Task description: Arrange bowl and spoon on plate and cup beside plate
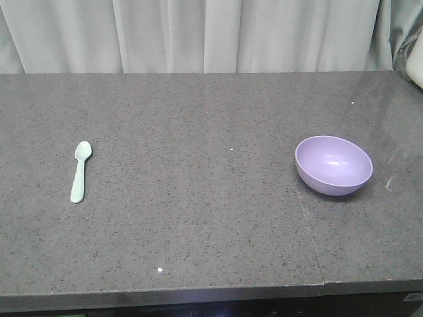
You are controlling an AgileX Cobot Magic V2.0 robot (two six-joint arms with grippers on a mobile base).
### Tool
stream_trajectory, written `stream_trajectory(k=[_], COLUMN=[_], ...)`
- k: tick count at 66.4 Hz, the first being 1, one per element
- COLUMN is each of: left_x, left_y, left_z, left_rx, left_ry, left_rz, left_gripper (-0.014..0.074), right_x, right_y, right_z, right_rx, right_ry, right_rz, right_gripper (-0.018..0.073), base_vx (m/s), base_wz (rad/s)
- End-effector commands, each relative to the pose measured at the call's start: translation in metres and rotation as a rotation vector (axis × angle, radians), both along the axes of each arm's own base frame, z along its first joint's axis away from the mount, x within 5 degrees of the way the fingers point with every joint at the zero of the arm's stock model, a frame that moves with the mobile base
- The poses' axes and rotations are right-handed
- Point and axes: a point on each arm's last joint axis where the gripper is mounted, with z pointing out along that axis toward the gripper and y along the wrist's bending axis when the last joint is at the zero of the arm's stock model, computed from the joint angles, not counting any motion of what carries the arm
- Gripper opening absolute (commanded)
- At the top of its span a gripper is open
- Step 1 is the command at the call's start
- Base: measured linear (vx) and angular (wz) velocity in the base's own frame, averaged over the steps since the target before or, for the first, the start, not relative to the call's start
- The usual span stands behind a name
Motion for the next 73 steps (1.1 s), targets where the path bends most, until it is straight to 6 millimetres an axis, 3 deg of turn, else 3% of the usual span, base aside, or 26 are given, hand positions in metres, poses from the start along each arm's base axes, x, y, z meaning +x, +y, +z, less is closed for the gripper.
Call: stream_trajectory(k=[1, 7, 20, 29, 39, 47, 57, 73], left_x=[-0.003, -0.006, -0.019, -0.031, -0.049, -0.061, -0.063, -0.042], left_y=[0.003, 0.005, 0.0, -0.009, -0.014, -0.005, 0.006, 0.006], left_z=[0.006, 0.014, 0.042, 0.081, 0.128, 0.153, 0.173, 0.184], left_rx=[-0.13, -0.249, -0.265, -0.112, 0.137, 0.255, 0.248, 0.335], left_ry=[-0.135, -0.231, -0.461, -0.519, -0.473, -0.352, -0.194, -0.099], left_rz=[-0.005, -0.038, -0.147, -0.19, -0.113, 0.036, 0.149, 0.164], left_gripper=[-0.0006, -0.0006, -0.0006, -0.0006, -0.0006, -0.0006, -0.0003, 0.003], right_x=[-0.004, -0.008, -0.031, -0.036, -0.022, -0.006, 0.022, 0.05], right_y=[-0.001, -0.001, 0.001, 0.001, 0.001, 0.001, 0.005, 0.008], right_z=[0.009, 0.028, 0.101, 0.148, 0.186, 0.207, 0.216, 0.215], right_rx=[0.091, 0.153, 0.118, 0.091, -0.032, -0.137, -0.214, -0.227], right_ry=[-0.091, -0.121, -0.177, -0.116, 0.002, 0.071, 0.185, 0.204], right_rz=[0.012, 0.036, 0.039, 0.024, -0.015, -0.027, 0.023, 0.062], right_gripper=[-0.0002, -0.0002, -0.0002, -0.0002, -0.0001, 0.0009, 0.0089, 0.041], base_vx=[0.0, 0.0, 0.0, 0.0, 0.0, 0.0, 0.0, 0.0], base_wz=[0.0, 0.0, 0.0, 0.0, 0.0, 0.0, 0.0, 0.0])
